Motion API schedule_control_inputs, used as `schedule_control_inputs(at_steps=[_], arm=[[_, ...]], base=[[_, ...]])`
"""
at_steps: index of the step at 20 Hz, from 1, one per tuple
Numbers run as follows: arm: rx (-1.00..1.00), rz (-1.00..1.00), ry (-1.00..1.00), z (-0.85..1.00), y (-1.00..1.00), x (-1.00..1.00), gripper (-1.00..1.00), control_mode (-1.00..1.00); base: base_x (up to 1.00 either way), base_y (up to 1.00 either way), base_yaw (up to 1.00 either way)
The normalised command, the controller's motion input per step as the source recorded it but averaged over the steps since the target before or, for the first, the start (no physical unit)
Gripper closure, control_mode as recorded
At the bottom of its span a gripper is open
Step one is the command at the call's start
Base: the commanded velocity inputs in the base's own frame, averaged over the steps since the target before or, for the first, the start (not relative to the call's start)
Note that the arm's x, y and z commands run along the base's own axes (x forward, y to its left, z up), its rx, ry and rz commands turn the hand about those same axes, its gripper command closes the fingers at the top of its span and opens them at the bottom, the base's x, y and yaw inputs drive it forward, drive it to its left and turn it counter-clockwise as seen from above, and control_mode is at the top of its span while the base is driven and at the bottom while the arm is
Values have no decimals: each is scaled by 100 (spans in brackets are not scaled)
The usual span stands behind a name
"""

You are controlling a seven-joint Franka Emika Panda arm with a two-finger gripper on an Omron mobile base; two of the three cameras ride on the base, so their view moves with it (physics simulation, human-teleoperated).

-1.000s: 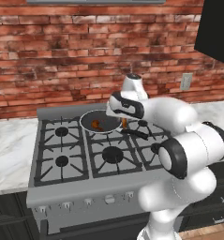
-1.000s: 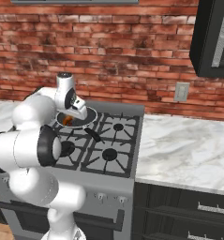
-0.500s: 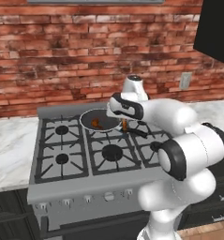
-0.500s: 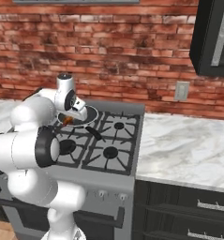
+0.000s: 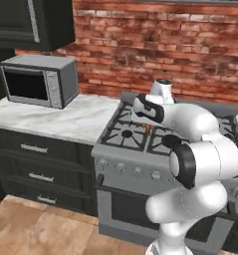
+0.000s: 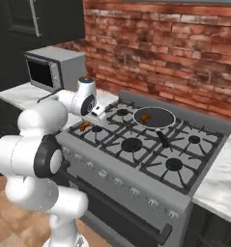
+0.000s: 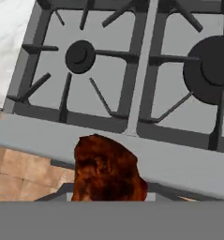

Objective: Take the chicken drumsticks from the pan and place one on each plate on the dining counter.

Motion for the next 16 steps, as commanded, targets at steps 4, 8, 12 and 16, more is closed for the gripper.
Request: schedule_control_inputs(at_steps=[4, 8, 12, 16], arm=[[0, 0, 0, 0, 0, 0, 100, 100], [0, 0, 0, 0, 0, 0, 100, 100], [0, 0, 0, 0, 0, 0, 100, 100], [0, 0, 0, 0, 0, 0, 100, 100]], base=[[-8, 0, 100], [-6, 0, 100], [-6, 0, 100], [-6, 0, 100]])
